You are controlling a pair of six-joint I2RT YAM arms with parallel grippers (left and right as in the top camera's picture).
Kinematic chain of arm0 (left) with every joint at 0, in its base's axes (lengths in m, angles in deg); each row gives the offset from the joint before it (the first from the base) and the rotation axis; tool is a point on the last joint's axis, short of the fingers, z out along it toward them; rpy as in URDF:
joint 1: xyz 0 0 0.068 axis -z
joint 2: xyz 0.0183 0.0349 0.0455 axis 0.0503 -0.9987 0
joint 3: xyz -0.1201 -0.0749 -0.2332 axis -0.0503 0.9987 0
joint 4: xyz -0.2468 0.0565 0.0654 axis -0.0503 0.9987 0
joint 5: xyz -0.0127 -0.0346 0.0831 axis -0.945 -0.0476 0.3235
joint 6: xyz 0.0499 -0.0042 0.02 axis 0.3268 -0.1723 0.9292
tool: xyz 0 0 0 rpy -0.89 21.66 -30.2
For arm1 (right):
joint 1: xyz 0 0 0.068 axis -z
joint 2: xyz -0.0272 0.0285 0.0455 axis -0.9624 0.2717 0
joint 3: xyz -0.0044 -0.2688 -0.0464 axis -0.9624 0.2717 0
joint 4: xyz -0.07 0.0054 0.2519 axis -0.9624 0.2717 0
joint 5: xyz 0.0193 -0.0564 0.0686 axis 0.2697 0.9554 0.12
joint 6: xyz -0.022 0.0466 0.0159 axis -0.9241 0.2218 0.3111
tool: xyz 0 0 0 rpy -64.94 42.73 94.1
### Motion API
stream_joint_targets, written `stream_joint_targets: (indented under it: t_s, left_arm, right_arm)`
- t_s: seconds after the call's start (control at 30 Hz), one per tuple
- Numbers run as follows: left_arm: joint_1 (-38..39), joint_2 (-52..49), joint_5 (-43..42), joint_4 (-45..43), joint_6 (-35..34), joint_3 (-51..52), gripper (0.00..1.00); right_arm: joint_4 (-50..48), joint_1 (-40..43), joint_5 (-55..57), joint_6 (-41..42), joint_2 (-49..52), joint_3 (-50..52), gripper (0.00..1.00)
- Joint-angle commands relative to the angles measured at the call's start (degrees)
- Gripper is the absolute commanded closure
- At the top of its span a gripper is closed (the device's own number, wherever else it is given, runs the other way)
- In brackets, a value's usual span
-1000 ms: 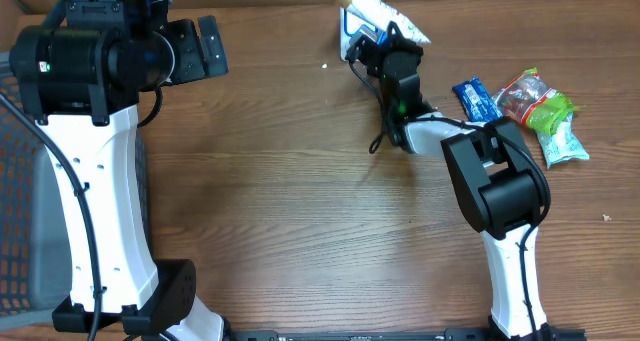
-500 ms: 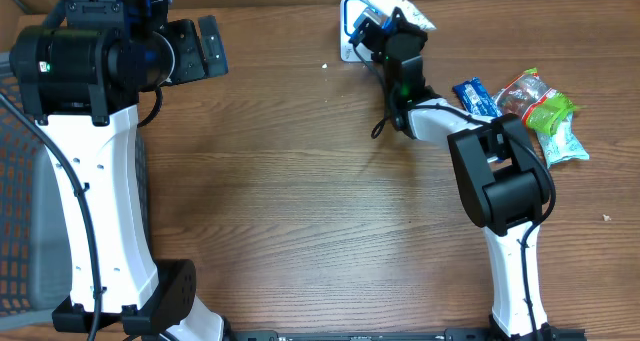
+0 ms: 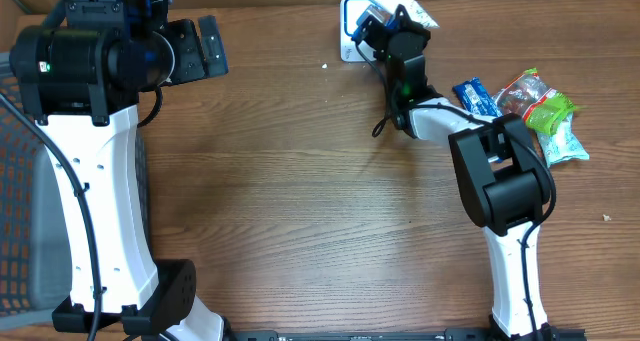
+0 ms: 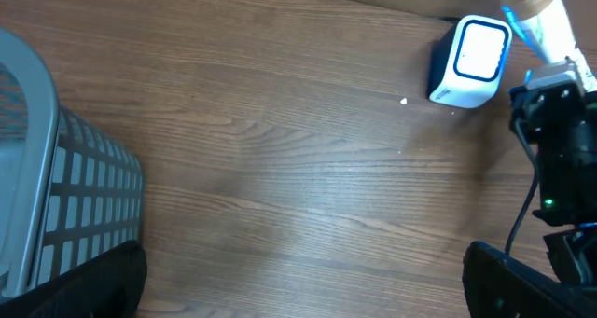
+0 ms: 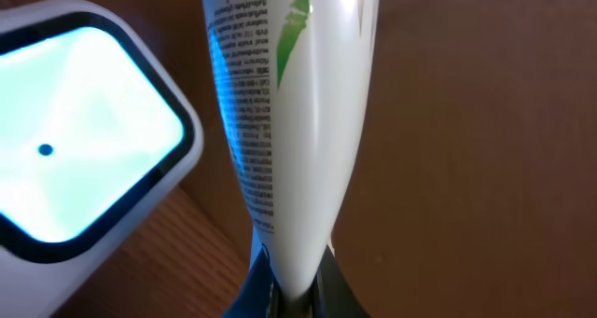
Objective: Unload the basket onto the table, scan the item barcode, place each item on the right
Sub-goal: 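Hold the white tube upright in front of the white scanner, then carry the white tube to the right pile and release it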
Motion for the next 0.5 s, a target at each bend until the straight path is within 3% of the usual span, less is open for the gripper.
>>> stream_joint_targets:
  t_s: [0.0,0.27,0.4,0.47]
  left_arm:
    - [0.04,0.07,0.55,-0.2,-0.76,0.15,0.0]
    - [0.04,0.07,0.55,-0.22,-0.76,0.15,0.0]
    - [0.04,0.07,0.55,-0.22,-0.76,0.15,0.0]
    - [0.04,0.07,0.55,-0.22,-0.76,0.15,0.0]
  right_arm:
    - [0.22,-1.77,1.03,0.61,-0.59,-2.12,0.96]
    - [1.97,-7.48,5.57,1.27,-4.26,-2.1,0.96]
    - [18.78,-12.52,6.62,11.47,-12.7,-2.1,0.96]
    - [27.19,-14.38,6.49,22.01,-16.48,-2.1,0.96]
